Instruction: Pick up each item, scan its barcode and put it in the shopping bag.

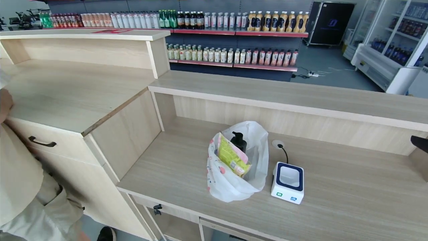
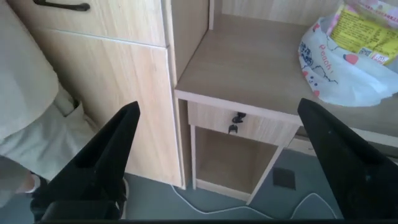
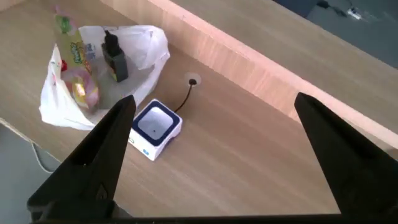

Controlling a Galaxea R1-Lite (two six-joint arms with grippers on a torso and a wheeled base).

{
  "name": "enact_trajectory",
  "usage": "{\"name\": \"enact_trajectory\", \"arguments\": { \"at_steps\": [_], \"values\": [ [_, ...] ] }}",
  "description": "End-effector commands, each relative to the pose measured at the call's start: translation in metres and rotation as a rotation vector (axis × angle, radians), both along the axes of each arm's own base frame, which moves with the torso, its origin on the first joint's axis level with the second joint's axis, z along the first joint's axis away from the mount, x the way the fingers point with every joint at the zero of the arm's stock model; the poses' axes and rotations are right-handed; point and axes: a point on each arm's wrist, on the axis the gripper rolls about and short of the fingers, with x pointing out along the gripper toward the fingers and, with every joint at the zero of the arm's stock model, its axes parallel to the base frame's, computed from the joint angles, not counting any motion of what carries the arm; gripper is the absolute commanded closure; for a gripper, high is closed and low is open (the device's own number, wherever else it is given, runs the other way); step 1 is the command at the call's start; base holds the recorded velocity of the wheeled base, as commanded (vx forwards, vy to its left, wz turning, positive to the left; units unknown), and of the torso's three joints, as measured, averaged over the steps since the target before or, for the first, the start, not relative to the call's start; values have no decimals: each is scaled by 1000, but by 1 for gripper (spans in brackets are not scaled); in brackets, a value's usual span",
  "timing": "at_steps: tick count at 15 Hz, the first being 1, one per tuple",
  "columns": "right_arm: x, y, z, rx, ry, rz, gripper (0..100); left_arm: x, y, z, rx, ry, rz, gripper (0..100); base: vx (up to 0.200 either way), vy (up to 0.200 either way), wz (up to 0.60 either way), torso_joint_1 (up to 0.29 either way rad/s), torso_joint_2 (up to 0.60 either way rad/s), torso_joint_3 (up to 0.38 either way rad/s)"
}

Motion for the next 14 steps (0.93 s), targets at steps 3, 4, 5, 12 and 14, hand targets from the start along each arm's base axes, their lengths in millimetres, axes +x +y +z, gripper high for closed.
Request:
{"name": "enact_trajectory", "arguments": {
  "at_steps": [3, 4, 5, 12, 14],
  "values": [
    [-28, 3, -15, 28, 33, -58, 0, 0, 0, 0, -1, 1, 0, 0, 0, 0, -600, 4, 1, 5],
    [-32, 4, -24, 47, 37, -70, 0, 0, 0, 0, -1, 1, 0, 0, 0, 0, 0, 0, 0, 0],
    [-40, 5, -37, 78, 26, -70, 0, 0, 0, 0, -1, 1, 0, 0, 0, 0, 0, 0, 0, 0],
    [-91, 8, -154, 219, -52, -214, 0, 0, 0, 0, -1, 1, 0, 0, 0, 0, 0, 0, 0, 0],
    [-101, 8, -175, 219, -85, -229, 0, 0, 0, 0, -1, 1, 0, 0, 0, 0, 0, 0, 0, 0]
  ]
}}
